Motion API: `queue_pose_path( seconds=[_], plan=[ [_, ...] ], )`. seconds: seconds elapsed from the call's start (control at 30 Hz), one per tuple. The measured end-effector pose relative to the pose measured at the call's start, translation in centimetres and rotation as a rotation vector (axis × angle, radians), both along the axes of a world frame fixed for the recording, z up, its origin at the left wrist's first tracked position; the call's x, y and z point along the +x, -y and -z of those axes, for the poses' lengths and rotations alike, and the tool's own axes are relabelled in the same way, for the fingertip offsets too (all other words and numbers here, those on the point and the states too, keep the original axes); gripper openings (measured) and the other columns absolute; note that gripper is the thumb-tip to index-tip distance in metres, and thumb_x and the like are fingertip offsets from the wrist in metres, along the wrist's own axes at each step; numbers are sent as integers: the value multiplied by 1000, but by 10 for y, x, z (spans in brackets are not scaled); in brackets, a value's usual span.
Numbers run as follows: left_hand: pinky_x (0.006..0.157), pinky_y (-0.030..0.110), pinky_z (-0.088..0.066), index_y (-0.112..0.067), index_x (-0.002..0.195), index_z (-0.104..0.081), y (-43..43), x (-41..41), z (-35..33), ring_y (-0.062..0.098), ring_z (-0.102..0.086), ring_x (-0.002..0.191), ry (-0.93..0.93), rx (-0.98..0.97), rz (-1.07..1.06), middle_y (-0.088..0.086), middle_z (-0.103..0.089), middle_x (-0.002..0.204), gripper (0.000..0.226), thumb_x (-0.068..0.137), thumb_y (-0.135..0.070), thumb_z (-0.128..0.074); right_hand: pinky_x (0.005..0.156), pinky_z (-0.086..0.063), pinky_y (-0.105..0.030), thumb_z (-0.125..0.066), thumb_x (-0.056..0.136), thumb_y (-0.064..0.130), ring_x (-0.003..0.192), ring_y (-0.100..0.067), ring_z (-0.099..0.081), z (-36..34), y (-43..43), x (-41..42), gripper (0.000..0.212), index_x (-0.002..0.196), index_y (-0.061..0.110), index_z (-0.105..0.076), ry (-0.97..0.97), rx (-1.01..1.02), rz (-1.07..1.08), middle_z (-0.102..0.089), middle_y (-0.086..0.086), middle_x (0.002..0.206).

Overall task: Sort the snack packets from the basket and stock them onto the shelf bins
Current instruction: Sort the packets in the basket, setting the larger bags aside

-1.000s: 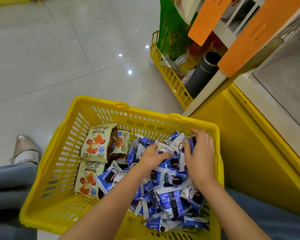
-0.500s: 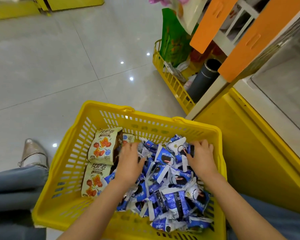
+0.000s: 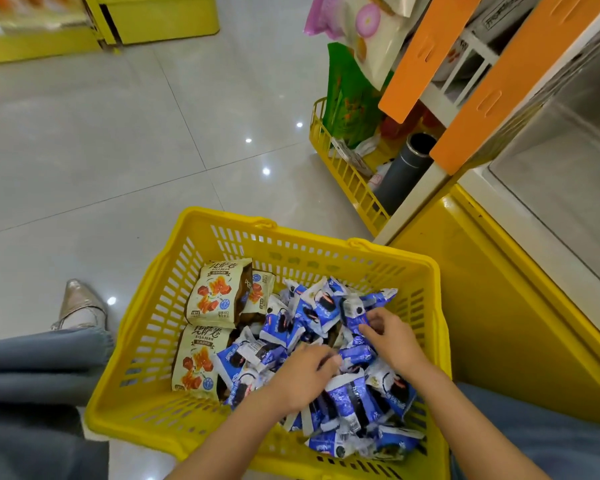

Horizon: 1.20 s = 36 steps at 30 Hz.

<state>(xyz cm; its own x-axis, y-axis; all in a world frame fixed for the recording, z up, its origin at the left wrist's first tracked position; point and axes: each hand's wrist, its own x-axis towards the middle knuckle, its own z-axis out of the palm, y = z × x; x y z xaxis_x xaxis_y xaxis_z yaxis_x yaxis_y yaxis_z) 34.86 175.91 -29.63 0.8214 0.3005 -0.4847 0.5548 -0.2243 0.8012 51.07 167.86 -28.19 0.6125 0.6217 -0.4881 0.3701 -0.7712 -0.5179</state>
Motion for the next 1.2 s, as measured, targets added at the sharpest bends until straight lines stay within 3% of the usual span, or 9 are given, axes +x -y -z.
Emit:
queue_pose_path(
  seconds=[0.17,0.27,0.37,0.5,0.7,0.87,0.97,1.1,1.2],
  plan=[
    [73,16,-43,-23,124,-41,-5,-5,-7,7,-50,96,-5,-267,-315,-7,-50,113,34,96,-42,-42,78,-49,-19,-61,90,18,83,-1,-59,-11,-1,-21,8,98,19,-61,-36,119,-110,-65,8,89],
    [92,28,-45,-21,133,-30,-9,-1,-13,15,-51,114,41,-545,-646,-2,-49,130,54,90,-41,-55,72,-43,-9,-60,89,11,77,12,-57,-18,1,-43,23,86,33,-57,-157,195,-247,-61,18,82],
    [107,38,-32,-13,149,-11,-13,2,-13,24,-34,135,-14,-498,-775,8,-29,151,83,87,-40,-60,70,-46,-14,-58,90,11,83,-1,-58,-20,1,-59,30,89,40,-54,-213,254,-300,-62,7,95],
    [88,18,-34,-8,144,-25,-24,-7,-12,15,-41,124,-46,-107,-597,8,-34,148,68,91,-36,-56,78,-45,-8,-52,94,13,96,-1,-58,-15,-7,-49,25,107,33,-54,-70,342,-122,-55,12,111],
    [103,33,-32,-18,141,-30,-51,-36,-2,22,-37,125,-223,487,-170,3,-43,137,67,87,-46,-57,112,-28,-33,-57,92,21,135,-22,-34,10,-12,2,60,143,7,-28,182,-27,-101,-36,-9,145],
    [102,24,-27,-20,143,-27,-50,-36,4,14,-33,126,-60,594,-180,-3,-37,136,60,92,-40,-52,106,-35,-34,-64,87,17,125,-24,-43,22,-28,15,62,140,9,-33,454,17,-121,-45,-10,135],
    [101,21,-26,-22,137,-36,-47,-17,2,11,-34,123,103,592,-156,-5,-38,132,44,96,-33,-46,93,-46,-38,-63,87,14,113,-27,-55,25,-32,23,54,134,10,-36,352,50,-85,-52,-12,131],
    [91,21,-36,-19,133,-43,-41,28,4,8,-44,99,212,364,-63,-3,-44,128,34,100,-26,-38,76,-54,-37,-59,90,14,84,-21,-61,25,-31,33,37,120,15,-37,252,25,32,-62,-11,112],
    [91,23,-36,-14,138,-40,-35,57,16,17,-50,110,103,152,28,5,-44,135,39,102,-28,-33,85,-48,-37,-60,89,16,101,-24,-56,28,-28,35,34,119,12,-45,286,-32,5,-60,-9,113]
  ],
)
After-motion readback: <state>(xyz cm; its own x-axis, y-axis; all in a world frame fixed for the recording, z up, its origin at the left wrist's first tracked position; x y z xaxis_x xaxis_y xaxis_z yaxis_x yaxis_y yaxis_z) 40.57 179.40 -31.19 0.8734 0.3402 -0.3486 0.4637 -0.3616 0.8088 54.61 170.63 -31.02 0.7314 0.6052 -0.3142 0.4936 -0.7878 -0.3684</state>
